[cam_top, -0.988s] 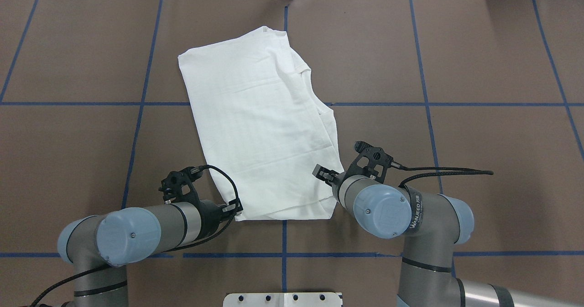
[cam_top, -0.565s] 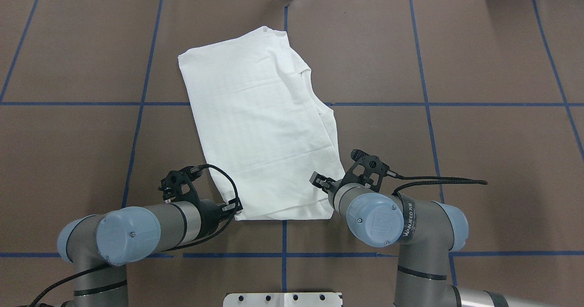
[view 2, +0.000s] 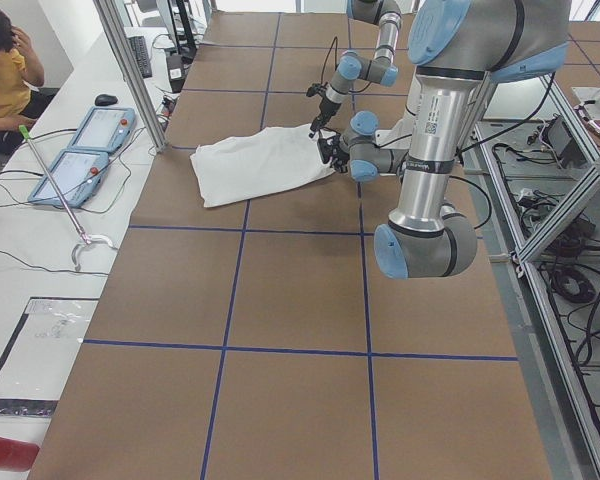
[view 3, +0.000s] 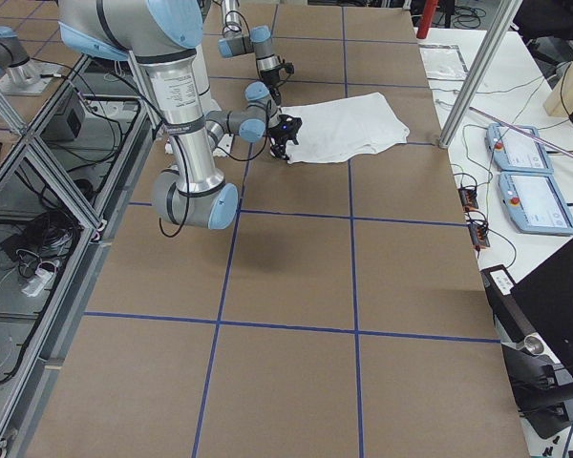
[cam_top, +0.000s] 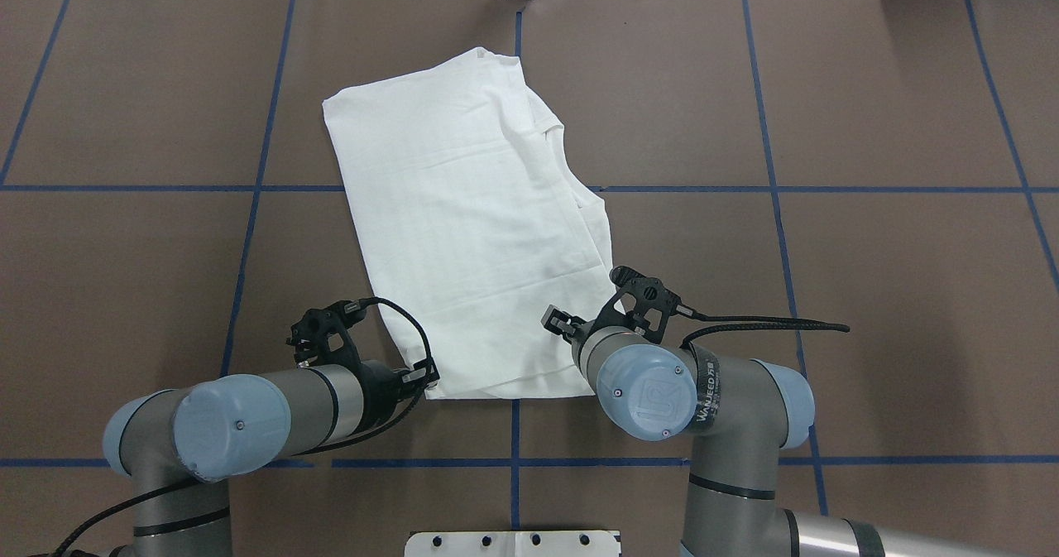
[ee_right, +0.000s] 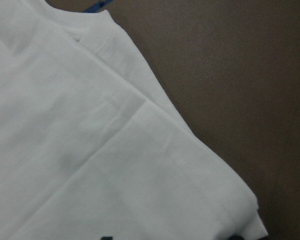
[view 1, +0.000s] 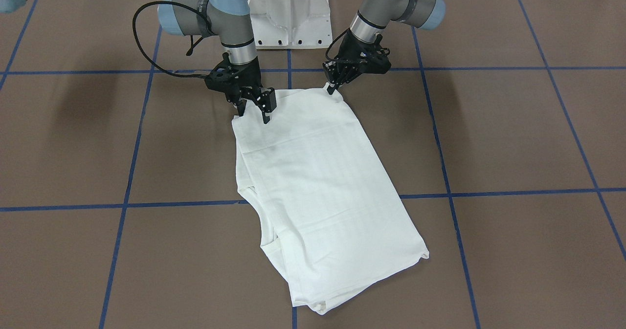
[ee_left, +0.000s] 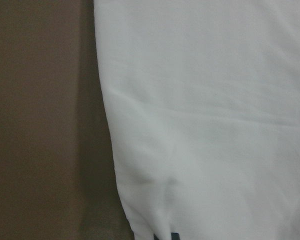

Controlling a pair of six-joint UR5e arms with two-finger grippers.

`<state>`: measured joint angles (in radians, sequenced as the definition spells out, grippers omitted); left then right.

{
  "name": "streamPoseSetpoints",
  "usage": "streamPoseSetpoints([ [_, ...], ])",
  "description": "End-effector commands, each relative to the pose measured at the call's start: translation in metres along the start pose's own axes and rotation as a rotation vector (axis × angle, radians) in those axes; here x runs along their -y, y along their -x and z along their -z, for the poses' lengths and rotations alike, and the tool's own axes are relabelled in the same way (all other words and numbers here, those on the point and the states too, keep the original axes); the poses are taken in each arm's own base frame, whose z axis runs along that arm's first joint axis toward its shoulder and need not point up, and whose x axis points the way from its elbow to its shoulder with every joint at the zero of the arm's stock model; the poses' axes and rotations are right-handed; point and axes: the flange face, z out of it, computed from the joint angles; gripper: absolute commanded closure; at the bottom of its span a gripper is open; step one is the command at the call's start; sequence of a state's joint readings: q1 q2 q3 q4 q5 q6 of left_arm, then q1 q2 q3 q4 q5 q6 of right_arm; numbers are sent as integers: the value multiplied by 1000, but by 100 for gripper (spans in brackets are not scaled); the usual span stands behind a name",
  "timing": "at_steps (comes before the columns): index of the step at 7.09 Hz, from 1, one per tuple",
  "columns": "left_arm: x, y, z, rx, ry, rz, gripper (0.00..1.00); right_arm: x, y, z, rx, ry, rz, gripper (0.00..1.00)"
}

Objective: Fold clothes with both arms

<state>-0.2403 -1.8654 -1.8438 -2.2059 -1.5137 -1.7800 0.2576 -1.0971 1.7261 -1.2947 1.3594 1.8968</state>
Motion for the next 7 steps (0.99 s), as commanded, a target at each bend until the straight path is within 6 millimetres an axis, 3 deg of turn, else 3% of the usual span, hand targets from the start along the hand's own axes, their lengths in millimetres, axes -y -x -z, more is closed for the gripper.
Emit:
streamPoseSetpoints([
  [1,0,0,0,-2,-1,0,100,2,5,3,9,-1,-13,76],
  [2,1,0,0,-1,-3,0,100,3,6,5,14,-2,-69,100],
  [7,0,-2,2,-7,-4,-5,100,10,9,11,29,-9,-85,100],
])
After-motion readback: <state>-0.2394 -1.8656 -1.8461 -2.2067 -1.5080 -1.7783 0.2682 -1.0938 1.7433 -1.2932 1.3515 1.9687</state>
